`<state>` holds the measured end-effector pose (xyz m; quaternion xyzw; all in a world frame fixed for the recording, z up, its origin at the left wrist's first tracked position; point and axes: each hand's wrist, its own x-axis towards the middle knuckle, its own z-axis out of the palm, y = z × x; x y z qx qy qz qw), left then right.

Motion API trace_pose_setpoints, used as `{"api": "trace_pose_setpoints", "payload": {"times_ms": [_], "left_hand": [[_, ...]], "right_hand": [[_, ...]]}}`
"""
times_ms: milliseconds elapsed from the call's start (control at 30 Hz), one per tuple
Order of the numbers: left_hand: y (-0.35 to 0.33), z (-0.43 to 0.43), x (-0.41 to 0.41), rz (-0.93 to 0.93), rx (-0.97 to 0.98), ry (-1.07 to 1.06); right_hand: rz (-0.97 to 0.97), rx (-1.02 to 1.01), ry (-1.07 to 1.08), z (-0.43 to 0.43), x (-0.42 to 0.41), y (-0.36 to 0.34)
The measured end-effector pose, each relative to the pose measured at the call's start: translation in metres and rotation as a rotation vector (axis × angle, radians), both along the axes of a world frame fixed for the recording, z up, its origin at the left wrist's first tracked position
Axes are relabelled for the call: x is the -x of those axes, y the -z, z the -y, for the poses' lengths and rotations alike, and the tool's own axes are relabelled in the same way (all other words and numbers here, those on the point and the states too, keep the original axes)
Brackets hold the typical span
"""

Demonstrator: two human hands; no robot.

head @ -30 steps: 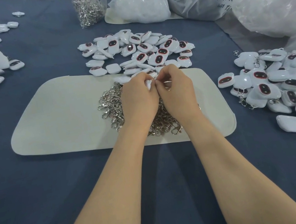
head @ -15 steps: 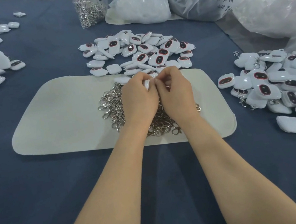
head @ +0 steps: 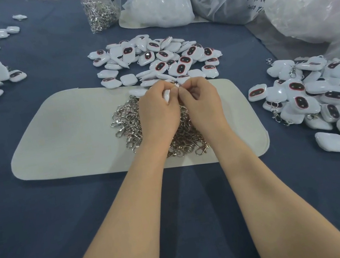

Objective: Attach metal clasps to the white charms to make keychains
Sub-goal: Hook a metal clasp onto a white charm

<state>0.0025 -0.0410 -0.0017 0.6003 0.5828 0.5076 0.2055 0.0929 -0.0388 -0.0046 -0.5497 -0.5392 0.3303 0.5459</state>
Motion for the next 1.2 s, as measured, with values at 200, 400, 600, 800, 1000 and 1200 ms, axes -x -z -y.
{"api": "trace_pose_setpoints", "payload": {"times_ms": [200, 400, 600, 800, 1000, 1200], "left_hand": [[-0.0034, -0.0010, 0.0036, 0.086, 0.088, 0.029], [-0.0059, -0.0021, 0.0085, 0.231, 0.166, 0.062], [-0.0038, 0.0004, 0.0044, -0.030, 0.067, 0.066], [-0.0026, -0.0013, 0.0063, 0.036, 0.097, 0.085], [-0.0059, -0.0020, 0.0094, 0.207, 0.182, 0.136], [-0.0059, -0.0012, 0.0039, 0.105, 0.153, 0.103]], "right_hand": [[0.274, -0.161, 0.003, 0.0018, -0.0003, 0.0007], [0.357, -0.209, -0.022, 0.0027, 0.0022, 0.0004], [0.170, -0.075, -0.004, -0.0003, 0.0004, 0.0011], [0.038, 0.038, -0.085, 0.0014, -0.0029, -0.0053], [0.026, 0.053, -0.137, 0.0027, -0.0059, -0.0070], [0.083, -0.018, -0.013, 0.0021, -0.0014, -0.0027]]}}
